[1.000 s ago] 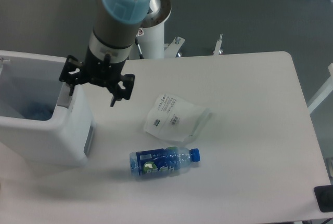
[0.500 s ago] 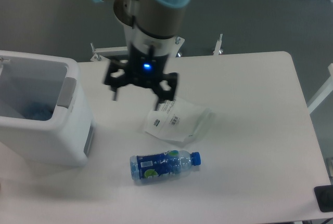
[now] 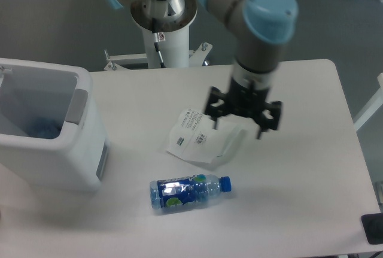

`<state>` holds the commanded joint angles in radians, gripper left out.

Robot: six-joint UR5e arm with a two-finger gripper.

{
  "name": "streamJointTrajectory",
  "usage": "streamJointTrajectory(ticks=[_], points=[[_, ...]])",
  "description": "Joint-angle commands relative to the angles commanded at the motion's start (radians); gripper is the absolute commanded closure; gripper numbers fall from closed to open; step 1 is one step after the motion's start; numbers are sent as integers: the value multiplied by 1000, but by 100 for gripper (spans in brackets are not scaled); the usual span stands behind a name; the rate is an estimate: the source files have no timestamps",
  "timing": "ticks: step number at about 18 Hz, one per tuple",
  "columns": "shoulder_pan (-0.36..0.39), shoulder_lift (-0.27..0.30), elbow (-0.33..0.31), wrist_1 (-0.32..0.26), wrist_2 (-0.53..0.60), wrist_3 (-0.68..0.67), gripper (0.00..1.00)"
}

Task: Open the trash can

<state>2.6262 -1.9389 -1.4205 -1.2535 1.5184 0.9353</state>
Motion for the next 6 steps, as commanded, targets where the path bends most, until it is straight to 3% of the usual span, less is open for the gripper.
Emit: streamJointTrajectory(ticks=[3,6], points=[[0,0,-6,34,11,120,0],[-3,1,-12,37,14,137,0]])
